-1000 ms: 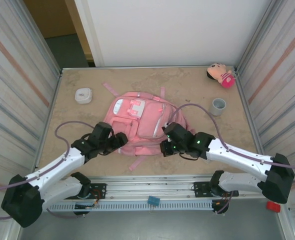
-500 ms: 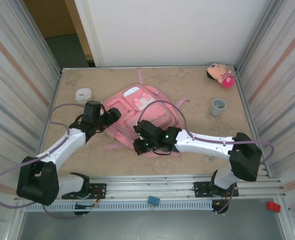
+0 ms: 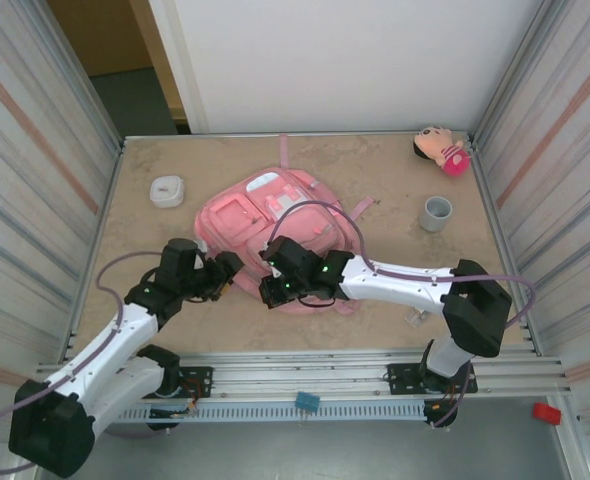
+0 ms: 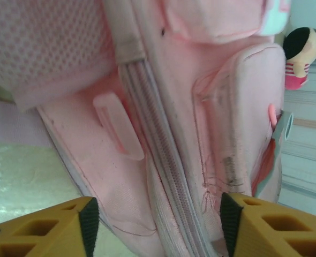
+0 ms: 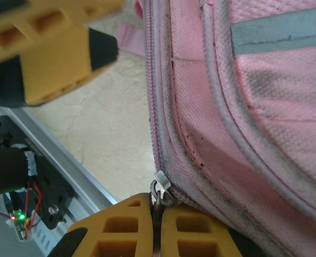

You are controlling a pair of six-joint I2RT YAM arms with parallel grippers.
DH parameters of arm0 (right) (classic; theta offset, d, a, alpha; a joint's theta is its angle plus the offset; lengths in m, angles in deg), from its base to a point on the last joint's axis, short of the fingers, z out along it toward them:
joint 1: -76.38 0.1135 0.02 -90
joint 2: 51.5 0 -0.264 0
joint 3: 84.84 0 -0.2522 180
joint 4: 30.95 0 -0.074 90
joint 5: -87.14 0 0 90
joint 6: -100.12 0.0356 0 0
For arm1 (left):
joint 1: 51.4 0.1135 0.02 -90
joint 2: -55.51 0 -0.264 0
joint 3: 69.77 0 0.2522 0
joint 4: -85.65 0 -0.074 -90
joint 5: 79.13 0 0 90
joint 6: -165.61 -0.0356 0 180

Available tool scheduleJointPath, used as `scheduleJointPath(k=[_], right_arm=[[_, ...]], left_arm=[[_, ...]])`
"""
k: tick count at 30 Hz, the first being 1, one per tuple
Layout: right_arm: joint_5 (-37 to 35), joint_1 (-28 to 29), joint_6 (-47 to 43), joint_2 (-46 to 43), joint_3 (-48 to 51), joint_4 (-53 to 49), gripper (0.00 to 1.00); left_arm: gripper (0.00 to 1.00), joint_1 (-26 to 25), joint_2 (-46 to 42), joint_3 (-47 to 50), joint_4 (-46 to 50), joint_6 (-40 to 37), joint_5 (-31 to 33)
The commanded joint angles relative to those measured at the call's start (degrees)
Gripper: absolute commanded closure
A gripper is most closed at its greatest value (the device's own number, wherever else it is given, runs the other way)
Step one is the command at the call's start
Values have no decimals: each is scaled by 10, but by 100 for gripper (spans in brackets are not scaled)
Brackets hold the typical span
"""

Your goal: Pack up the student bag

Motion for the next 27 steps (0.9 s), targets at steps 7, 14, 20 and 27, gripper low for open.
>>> scheduleJointPath(k=[7,14,20,27], right_arm=[[42,6,-24,-3,-27,33,100],[31,-22,-33,-67,17,-26,100],[43,-106,-61,-165,98,-95,100],[97,-171,-85,-200,126,-88,100]], left_arm=[[59,-24,82,20,-156,68,-16],[100,32,84,-12,-41,-37,2],[100,116,58,-34,43,-143,-10],[97,148,79,-47,39,-188,-48]])
